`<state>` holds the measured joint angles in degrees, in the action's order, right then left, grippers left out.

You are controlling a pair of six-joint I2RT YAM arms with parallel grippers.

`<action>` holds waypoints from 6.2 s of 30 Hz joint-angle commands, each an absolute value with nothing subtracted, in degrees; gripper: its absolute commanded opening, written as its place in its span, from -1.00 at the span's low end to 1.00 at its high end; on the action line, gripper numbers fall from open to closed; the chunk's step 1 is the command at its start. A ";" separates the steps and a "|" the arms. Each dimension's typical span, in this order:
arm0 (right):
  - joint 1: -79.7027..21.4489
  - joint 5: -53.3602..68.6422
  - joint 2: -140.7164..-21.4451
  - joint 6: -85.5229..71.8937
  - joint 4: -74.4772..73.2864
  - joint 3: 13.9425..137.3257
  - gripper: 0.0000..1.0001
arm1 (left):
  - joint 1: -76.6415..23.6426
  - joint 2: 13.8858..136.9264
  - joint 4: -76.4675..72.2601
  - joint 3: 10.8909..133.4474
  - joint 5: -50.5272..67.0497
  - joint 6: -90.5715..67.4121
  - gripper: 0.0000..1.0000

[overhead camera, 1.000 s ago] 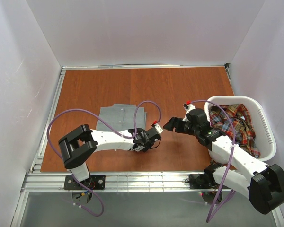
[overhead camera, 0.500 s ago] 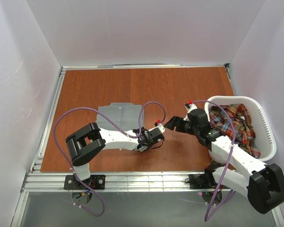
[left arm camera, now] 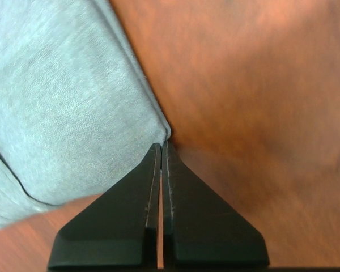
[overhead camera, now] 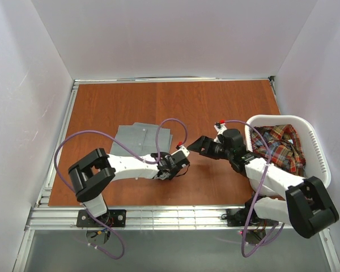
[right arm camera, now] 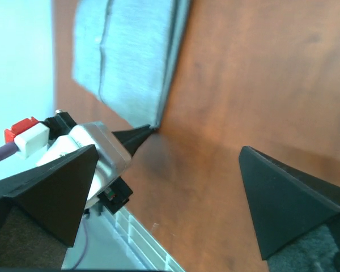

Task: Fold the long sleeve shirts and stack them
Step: Fold the shirt

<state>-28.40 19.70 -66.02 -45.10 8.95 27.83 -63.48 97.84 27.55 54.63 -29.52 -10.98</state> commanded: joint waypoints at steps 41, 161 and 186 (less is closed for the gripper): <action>-39.46 29.18 -112.94 -69.62 61.79 35.24 -0.02 | -64.34 80.95 22.24 49.57 -12.92 -23.82 -1.00; -62.93 -8.35 -113.64 -12.57 -15.47 86.48 0.15 | -12.22 73.03 0.35 22.15 12.39 -55.72 0.04; -66.80 -23.37 -119.88 -11.60 -19.16 90.26 -0.17 | -12.22 73.21 -8.79 15.82 14.50 -54.84 -0.92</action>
<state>-66.78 -17.74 -119.44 -11.53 -18.13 87.99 -12.40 72.95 -8.97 17.23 14.17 -55.55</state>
